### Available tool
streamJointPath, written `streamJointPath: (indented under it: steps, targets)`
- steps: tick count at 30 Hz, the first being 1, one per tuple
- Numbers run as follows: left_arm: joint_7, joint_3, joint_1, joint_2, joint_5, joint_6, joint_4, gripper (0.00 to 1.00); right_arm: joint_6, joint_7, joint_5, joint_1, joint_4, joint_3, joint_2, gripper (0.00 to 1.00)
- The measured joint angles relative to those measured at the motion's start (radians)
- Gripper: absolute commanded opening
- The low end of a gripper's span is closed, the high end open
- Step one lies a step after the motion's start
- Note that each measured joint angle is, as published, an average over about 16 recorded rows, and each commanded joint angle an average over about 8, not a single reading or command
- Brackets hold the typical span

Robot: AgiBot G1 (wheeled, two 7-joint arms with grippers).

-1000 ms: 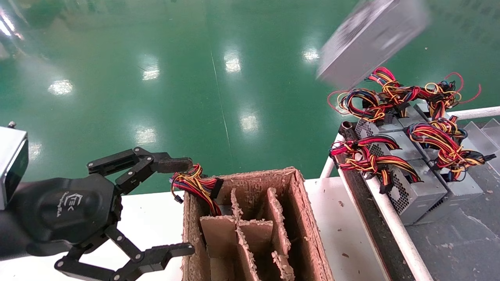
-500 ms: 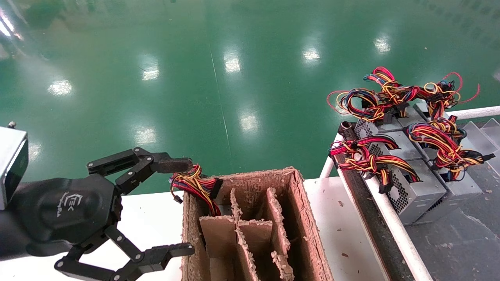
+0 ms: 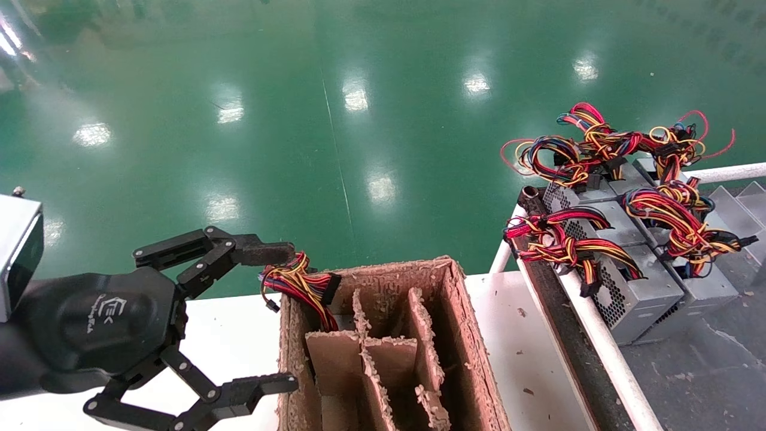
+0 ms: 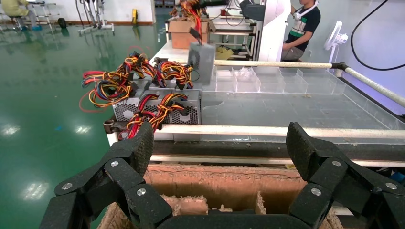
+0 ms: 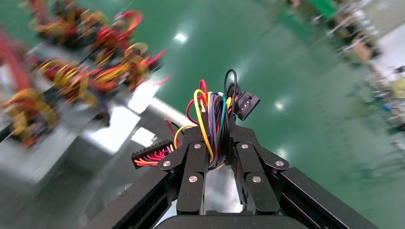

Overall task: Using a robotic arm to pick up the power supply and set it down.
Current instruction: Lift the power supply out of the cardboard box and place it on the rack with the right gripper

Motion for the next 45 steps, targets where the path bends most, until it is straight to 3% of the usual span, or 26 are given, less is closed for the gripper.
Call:
streamJointPath:
  steps: [10, 24, 35, 36, 43, 44, 45]
  targets:
    - [0.000, 0.000, 0.000, 0.000, 0.000, 0.000, 0.000, 1.00, -0.020, -0.031, 0.106, -0.147, 0.033, -0.004, 0.022, 0.00]
    - [0.000, 0.001, 0.000, 0.000, 0.000, 0.000, 0.000, 1.00, 0.108, -0.031, 0.192, -0.305, 0.157, -0.001, 0.014, 0.00]
    - [0.001, 0.001, 0.000, 0.000, -0.001, 0.000, 0.000, 1.00, 0.185, -0.014, 0.219, -0.365, 0.226, -0.001, 0.000, 0.00]
    - [0.001, 0.001, 0.000, 0.000, -0.001, 0.000, 0.000, 1.00, 0.190, -0.012, 0.219, -0.367, 0.230, -0.002, -0.001, 0.05]
    - [0.001, 0.001, 0.000, 0.000, -0.001, -0.001, 0.000, 1.00, 0.212, -0.001, 0.219, -0.377, 0.249, -0.004, -0.005, 0.92]
    - [0.001, 0.001, 0.000, -0.001, -0.001, -0.001, 0.000, 1.00, 0.214, 0.001, 0.218, -0.378, 0.250, -0.004, -0.005, 1.00]
    - [0.001, 0.001, 0.000, -0.001, -0.001, -0.001, 0.000, 1.00, 0.216, 0.002, 0.218, -0.378, 0.251, -0.005, -0.005, 1.00]
